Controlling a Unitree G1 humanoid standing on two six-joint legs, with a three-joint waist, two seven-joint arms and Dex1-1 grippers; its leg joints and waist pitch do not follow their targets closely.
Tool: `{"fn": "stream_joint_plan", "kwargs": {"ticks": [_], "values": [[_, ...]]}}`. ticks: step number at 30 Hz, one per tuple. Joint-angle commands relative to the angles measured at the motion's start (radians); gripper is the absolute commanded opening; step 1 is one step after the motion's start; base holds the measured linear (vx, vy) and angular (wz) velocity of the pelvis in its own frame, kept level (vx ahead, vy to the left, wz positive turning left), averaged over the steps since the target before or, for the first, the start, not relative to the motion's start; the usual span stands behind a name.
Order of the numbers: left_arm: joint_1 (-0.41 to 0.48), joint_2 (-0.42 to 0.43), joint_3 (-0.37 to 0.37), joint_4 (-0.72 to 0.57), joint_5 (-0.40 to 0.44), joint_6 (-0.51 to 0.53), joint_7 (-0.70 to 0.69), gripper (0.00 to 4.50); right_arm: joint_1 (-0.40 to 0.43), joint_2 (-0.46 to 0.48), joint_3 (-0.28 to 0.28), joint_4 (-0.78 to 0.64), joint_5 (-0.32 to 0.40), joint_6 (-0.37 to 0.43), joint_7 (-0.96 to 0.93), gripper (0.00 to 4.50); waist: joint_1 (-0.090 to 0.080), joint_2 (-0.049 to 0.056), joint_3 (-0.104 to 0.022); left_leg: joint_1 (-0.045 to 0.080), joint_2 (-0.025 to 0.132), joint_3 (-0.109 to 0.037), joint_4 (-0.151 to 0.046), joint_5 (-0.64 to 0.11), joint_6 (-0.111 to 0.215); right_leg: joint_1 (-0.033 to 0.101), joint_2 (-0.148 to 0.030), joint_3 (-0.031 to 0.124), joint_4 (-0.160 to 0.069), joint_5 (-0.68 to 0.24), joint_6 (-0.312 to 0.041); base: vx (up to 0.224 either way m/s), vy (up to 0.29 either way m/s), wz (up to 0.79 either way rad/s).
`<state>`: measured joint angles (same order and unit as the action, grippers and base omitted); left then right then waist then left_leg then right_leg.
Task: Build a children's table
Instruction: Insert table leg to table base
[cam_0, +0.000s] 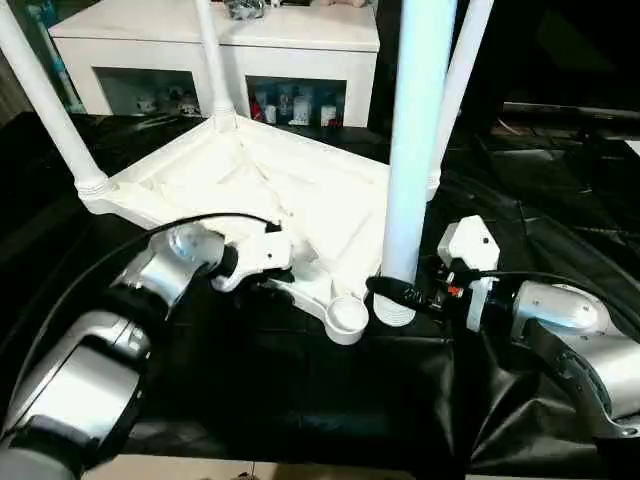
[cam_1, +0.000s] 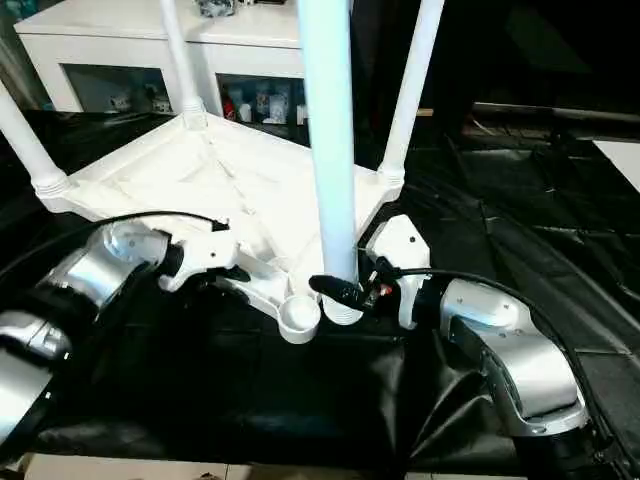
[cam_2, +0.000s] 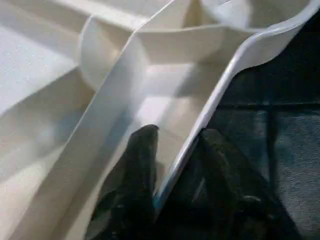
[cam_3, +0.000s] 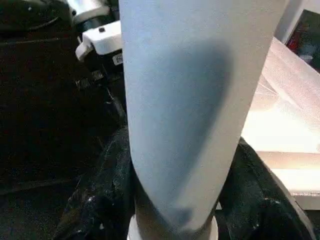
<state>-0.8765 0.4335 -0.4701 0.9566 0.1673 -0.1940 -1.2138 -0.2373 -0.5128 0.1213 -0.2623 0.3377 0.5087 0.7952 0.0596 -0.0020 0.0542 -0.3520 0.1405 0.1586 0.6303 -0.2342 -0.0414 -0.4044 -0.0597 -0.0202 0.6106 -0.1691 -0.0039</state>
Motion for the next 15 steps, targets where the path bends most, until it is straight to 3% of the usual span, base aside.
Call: {"fn": "stream_joint_plan", "kwargs": {"ticks": [1,4,5,10,15], "values": [[-0.018,-0.001,-0.030,0.008,0.026,0.007,-0.065,1.34,0.000,-0.011,0.001,0.000,-0.010,-0.020,0.010,1.85,0.003,-0.007,-0.059,0.002,0.079,-0.024,-0.092,-0.136,0.012,0.055,-0.093,0.046,-0.067,-0.212,-0.251,0.000,0.000,0.00],[-0.015,0.017,-0.063,-0.024,0.047,0.066,-0.136,0.98,0.005,-0.018,0.006,0.002,-0.018,-0.028,0.012,1.85,0.002,-0.009,-0.059,0.001,0.079,-0.024,-0.093,-0.134,0.008,0.057,-0.094,0.047,-0.066,-0.217,-0.246,0.000,0.000,0.00],[-0.011,0.029,-0.078,-0.044,0.057,0.109,-0.169,0.95,0.006,-0.018,0.008,0.002,-0.020,-0.029,0.011,1.85,0.001,-0.006,-0.059,0.002,0.081,-0.025,-0.094,-0.127,0.007,0.057,-0.096,0.048,-0.065,-0.214,-0.246,0.000,0.000,0.00],[0.002,0.053,-0.107,-0.072,0.088,0.188,-0.245,0.69,0.007,-0.017,0.011,0.002,-0.025,-0.032,0.006,1.85,-0.003,-0.006,-0.058,0.000,0.077,-0.022,-0.094,-0.119,0.009,0.058,-0.095,0.048,-0.070,-0.242,-0.240,0.000,0.000,0.00],[0.043,0.055,-0.083,-0.103,0.080,0.295,-0.215,0.42,0.008,-0.005,0.005,0.010,-0.040,-0.033,-0.025,1.85,-0.016,-0.003,-0.059,0.000,0.078,-0.020,-0.092,-0.108,0.017,0.061,-0.092,0.047,-0.067,-0.191,-0.271,0.000,0.000,0.00]]}}
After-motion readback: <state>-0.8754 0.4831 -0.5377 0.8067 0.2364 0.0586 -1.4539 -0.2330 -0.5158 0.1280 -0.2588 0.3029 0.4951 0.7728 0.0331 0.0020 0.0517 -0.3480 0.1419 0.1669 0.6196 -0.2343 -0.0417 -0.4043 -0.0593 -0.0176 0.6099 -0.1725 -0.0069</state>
